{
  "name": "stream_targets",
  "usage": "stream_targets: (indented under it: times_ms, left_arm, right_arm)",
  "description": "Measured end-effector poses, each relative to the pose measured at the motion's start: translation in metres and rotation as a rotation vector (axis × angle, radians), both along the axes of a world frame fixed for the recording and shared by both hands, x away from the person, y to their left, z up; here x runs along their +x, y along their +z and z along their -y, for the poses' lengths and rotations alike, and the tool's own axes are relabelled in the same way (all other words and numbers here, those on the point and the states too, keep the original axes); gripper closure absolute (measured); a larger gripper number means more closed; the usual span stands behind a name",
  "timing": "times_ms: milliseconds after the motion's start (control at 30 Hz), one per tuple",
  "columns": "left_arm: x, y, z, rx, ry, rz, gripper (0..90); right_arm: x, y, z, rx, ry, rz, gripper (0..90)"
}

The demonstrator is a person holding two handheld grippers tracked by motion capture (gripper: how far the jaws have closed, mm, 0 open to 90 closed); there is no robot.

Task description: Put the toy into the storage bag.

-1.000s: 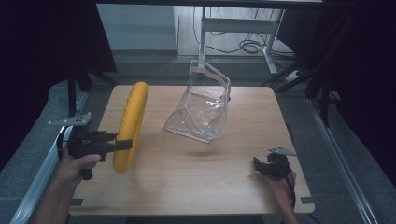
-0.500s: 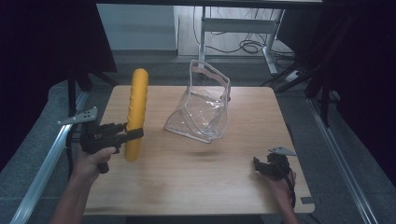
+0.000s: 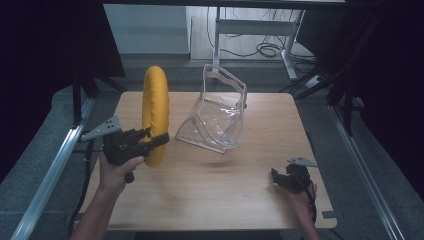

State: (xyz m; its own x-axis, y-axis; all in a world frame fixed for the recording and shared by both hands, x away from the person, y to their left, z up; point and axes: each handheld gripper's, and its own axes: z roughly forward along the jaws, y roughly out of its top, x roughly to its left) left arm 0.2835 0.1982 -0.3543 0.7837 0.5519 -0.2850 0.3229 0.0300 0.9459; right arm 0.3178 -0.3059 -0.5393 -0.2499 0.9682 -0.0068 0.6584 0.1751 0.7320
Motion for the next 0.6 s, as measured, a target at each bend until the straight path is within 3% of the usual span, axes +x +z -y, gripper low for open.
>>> stream_targets:
  times_ms: [300,600]
  left_arm:
    - [0.004,0.0,0.018,0.032,0.015,0.044,51.8]
    - [0.005,0.005,0.031,0.033,0.031,0.085,51.7]
  right_arm:
    - [0.0,0.0,0.0,0.001,-0.001,0.0,24.3]
    - [0.0,0.0,0.0,0.001,-0.001,-0.001,24.3]
